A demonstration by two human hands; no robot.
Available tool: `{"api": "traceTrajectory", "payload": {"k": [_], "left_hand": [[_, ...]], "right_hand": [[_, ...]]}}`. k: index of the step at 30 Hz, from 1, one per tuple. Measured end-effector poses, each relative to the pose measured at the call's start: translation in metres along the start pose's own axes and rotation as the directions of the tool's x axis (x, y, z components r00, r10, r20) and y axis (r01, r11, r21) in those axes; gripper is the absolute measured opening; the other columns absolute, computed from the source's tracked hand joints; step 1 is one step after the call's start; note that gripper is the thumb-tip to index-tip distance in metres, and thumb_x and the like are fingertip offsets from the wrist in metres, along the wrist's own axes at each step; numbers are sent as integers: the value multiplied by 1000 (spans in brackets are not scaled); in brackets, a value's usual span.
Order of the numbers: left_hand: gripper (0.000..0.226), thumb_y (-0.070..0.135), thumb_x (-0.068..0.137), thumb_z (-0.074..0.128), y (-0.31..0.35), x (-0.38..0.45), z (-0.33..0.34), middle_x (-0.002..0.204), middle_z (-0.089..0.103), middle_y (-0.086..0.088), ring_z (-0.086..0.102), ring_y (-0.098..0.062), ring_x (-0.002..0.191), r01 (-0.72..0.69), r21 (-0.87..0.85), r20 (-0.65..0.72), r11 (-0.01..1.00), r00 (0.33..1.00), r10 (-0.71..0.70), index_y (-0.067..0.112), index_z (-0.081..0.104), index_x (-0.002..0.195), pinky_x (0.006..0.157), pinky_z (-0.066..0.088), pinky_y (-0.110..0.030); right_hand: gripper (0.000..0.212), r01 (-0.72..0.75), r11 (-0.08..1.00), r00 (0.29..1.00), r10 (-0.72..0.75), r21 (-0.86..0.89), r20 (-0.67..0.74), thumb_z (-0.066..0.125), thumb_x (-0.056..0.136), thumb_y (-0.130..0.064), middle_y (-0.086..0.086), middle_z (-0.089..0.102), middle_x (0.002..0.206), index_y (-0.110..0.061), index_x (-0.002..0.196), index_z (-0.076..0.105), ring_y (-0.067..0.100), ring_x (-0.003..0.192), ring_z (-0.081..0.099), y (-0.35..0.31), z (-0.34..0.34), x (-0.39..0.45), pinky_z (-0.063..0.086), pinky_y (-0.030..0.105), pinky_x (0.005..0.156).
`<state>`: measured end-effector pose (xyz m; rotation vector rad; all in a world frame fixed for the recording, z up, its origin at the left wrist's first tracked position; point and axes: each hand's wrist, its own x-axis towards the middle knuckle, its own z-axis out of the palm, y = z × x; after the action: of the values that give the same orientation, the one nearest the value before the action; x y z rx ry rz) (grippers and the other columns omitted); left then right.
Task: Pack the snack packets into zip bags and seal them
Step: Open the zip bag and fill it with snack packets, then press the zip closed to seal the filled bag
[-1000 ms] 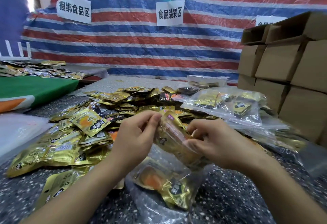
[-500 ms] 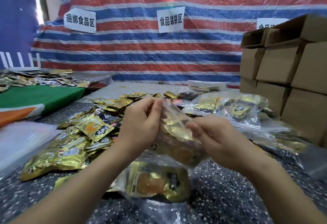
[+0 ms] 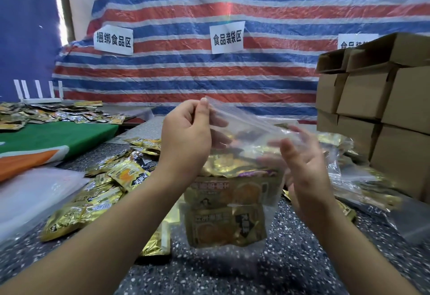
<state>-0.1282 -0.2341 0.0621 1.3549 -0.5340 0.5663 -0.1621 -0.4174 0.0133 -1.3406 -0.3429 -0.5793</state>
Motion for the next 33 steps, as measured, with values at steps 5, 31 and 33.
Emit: {"api": "traceTrajectory", "payload": {"k": [5,31,33], "left_hand": [[37,27,106,41,-10,5,3,71,73,-3,68,-17,49,56,-66,-40,996,998,-58,4,61,85,44,53,-24],[33,32,103,43,-90,-3,-30,81,74,-11,64,-24,50,438,-19,123,899,893,-433,7,64,97,46,51,-30],[32,32,103,44,-96,-7,-34,82,74,-11,68,-26,55,400,30,104,916,910,-401,9,64,97,47,51,-29]], "right_hand": [[23,-205,974,967,217,-97,137,70,75,-35,8,71,73,-14,80,77,18,60,64,4,5,1,47,28,55],[33,-528,833,845,535,-167,-6,50,103,-25,14,74,76,-2,89,67,26,66,72,26,-7,14,58,32,57],[29,-468,853,880,475,-230,-30,54,101,-18,11,74,77,-8,84,74,23,68,72,30,-9,12,60,34,66]]}}
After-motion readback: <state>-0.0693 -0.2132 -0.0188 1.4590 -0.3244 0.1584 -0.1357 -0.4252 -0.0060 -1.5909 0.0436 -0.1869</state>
